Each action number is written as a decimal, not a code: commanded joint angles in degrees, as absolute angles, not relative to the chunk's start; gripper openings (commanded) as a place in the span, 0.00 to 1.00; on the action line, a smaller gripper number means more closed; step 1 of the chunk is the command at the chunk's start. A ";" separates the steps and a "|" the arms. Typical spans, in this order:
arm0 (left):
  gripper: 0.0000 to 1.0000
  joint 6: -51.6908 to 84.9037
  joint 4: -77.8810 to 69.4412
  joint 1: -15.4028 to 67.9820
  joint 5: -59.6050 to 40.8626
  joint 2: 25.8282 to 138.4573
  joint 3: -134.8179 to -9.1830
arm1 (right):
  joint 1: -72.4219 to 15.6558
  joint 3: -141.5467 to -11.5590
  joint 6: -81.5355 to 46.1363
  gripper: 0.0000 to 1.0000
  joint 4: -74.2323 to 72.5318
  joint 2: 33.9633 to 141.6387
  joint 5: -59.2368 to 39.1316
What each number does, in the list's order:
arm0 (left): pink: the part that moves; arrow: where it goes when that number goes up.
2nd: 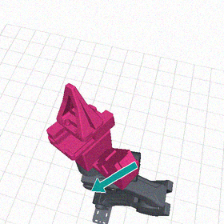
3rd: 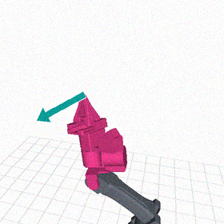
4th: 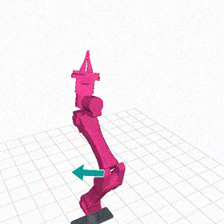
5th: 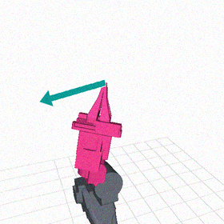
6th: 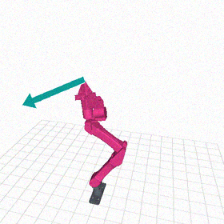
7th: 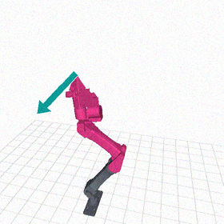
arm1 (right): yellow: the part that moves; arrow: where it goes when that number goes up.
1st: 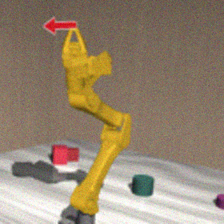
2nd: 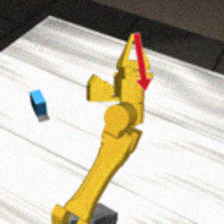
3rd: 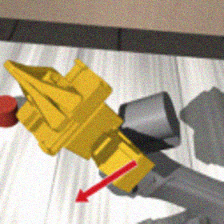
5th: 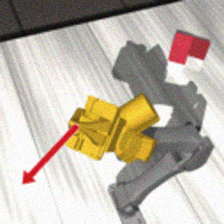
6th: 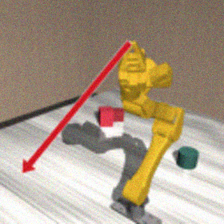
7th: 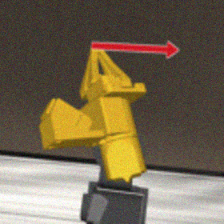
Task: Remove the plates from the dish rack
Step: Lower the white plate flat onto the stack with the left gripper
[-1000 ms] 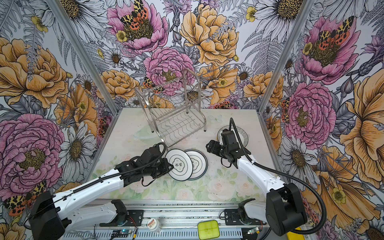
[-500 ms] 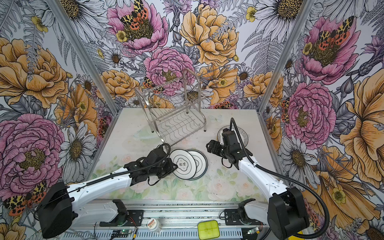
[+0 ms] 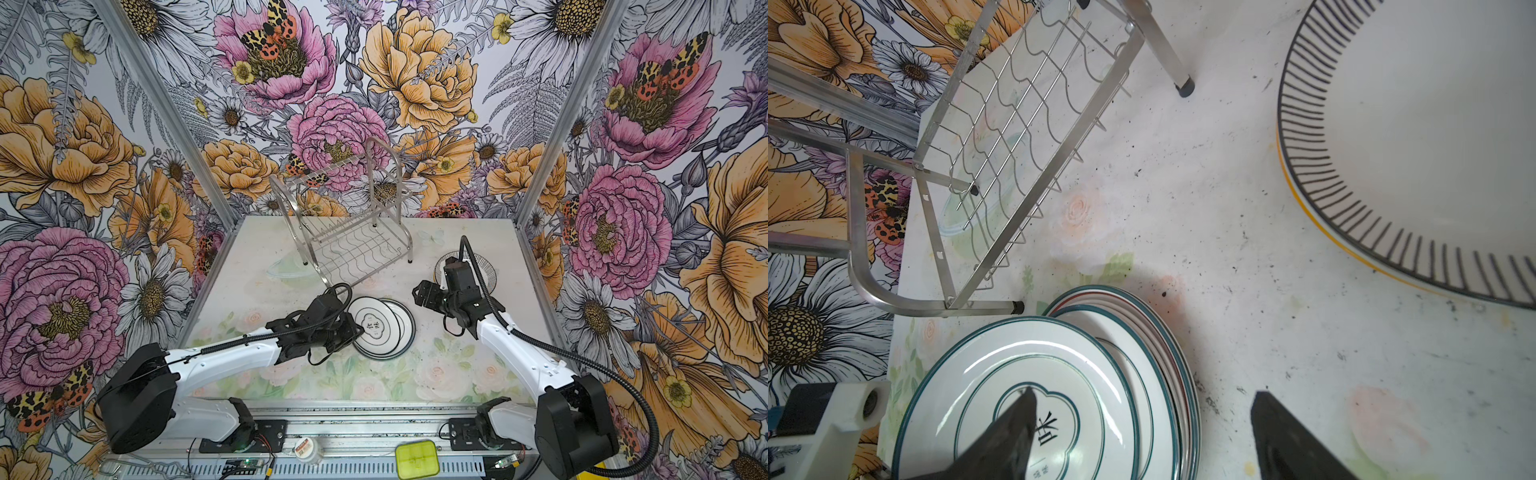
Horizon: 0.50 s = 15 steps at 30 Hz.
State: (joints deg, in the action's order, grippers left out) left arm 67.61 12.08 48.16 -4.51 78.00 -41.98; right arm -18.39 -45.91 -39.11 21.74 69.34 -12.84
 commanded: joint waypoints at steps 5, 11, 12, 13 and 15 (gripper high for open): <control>0.05 67.82 12.31 48.42 -5.34 79.79 -42.80 | -18.02 -45.52 -37.33 0.83 22.09 68.37 -12.30; 0.20 68.34 12.57 48.59 -6.07 80.24 -42.67 | -18.02 -45.62 -37.01 0.83 22.11 68.33 -12.48; 0.21 68.37 12.62 48.67 -6.07 80.16 -42.56 | -18.03 -45.54 -37.00 0.83 22.13 68.38 -12.54; 0.23 68.46 12.78 48.69 -6.13 80.08 -42.47 | -18.06 -45.51 -37.00 0.83 22.09 68.38 -12.53; 0.24 68.58 13.18 48.77 -5.98 79.77 -42.24 | -18.06 -45.59 -36.94 0.83 22.13 68.59 -12.57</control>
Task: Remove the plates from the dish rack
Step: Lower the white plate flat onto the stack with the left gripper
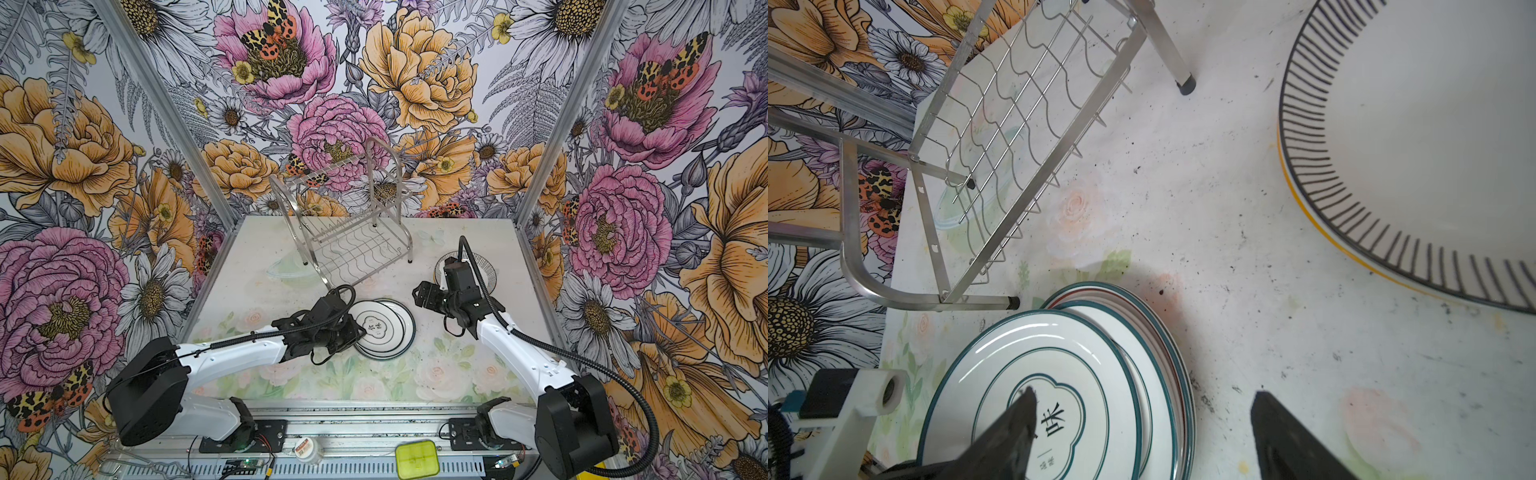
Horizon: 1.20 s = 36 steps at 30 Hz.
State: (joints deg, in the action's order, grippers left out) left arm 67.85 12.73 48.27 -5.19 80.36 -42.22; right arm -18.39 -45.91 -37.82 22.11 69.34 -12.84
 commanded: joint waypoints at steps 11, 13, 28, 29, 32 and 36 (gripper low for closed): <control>0.38 68.36 16.32 48.78 -5.60 79.71 -43.06 | -18.00 -45.83 -36.68 0.83 22.02 68.39 -12.96; 0.40 68.73 16.59 48.77 -5.90 79.89 -43.24 | -18.03 -45.87 -36.74 0.83 22.14 68.20 -13.01; 0.50 66.40 22.39 49.12 -5.58 82.62 -47.87 | -17.96 -45.48 -36.17 0.83 22.03 67.85 -13.18; 0.50 66.36 22.39 49.21 -5.70 83.08 -48.16 | -17.94 -45.44 -36.14 0.83 22.06 67.85 -13.18; 0.50 66.07 22.49 49.44 -6.20 84.49 -49.04 | -17.94 -45.44 -35.92 0.83 22.13 67.85 -13.40; 0.50 66.01 22.58 49.83 -6.71 85.77 -49.92 | -17.85 -45.44 -35.47 0.83 22.15 67.81 -13.82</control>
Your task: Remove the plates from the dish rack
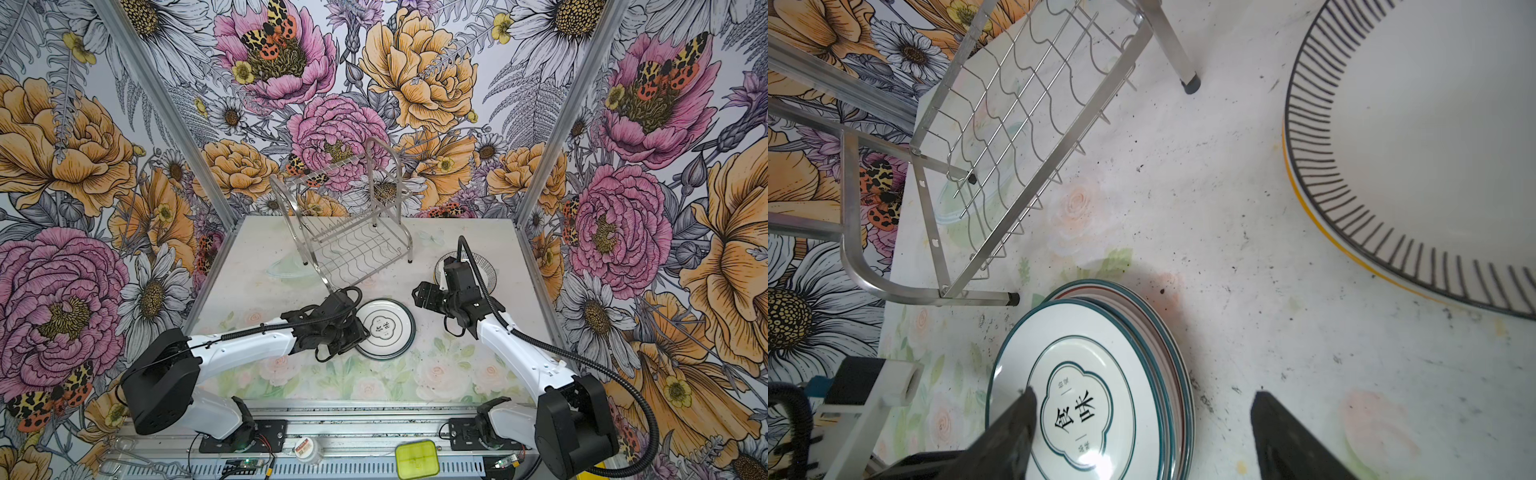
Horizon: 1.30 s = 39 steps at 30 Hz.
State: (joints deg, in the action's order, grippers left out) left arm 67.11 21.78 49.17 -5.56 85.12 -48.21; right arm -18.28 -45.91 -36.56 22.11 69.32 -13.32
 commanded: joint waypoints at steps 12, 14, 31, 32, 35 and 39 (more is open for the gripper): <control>0.57 64.70 28.21 49.75 -3.69 83.44 -51.05 | -17.75 -45.44 -35.33 0.83 22.34 68.20 -13.45; 0.59 63.94 30.96 49.14 -1.44 81.05 -51.07 | -17.83 -45.37 -35.40 0.84 22.60 68.11 -12.95; 0.97 45.73 37.95 37.50 8.32 58.22 -49.55 | -18.30 -49.12 -29.20 0.90 29.77 64.14 1.93; 0.99 44.74 38.04 36.70 8.48 57.61 -49.84 | -18.35 -49.59 -28.59 0.91 29.79 63.38 4.41; 0.99 43.19 39.62 33.56 10.10 55.83 -50.92 | -18.11 -51.44 -26.19 1.00 29.96 60.96 12.90; 0.99 42.10 41.35 28.62 11.58 54.80 -52.39 | -17.92 -53.51 -25.21 0.99 29.97 57.11 28.53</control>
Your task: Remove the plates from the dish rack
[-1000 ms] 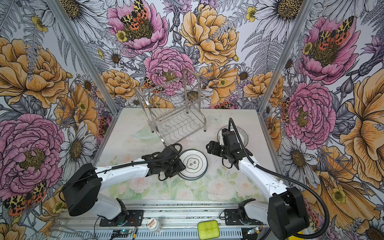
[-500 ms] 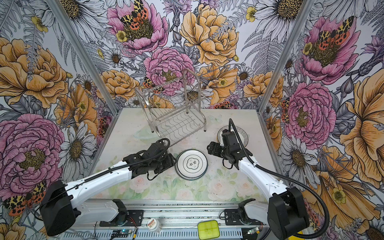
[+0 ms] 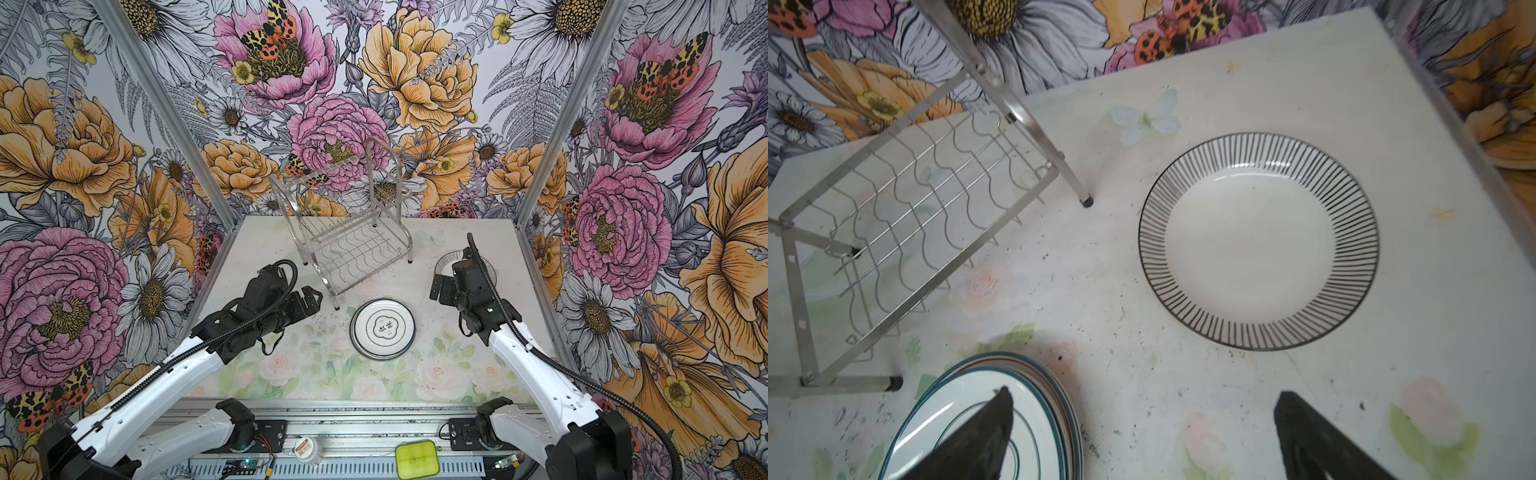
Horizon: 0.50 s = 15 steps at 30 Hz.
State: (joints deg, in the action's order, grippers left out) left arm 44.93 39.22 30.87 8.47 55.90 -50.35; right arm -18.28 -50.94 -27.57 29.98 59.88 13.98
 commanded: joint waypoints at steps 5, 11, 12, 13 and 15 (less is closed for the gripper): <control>0.99 40.15 42.23 25.07 19.57 54.19 -54.08 | -17.32 -56.49 -22.38 0.99 29.75 54.93 41.13; 0.99 38.18 40.96 24.79 36.32 53.98 -52.57 | -15.73 -57.84 -16.67 1.00 27.98 59.24 47.04; 0.99 37.14 40.40 24.89 38.37 54.26 -52.35 | -15.73 -57.19 -13.69 1.00 26.89 60.56 46.77; 0.99 34.74 38.54 24.89 38.95 54.59 -51.69 | -15.69 -57.09 -12.46 0.99 26.36 61.79 47.90; 0.99 29.24 35.21 24.95 39.22 55.89 -50.99 | -15.46 -57.12 -11.47 1.00 26.02 65.17 52.21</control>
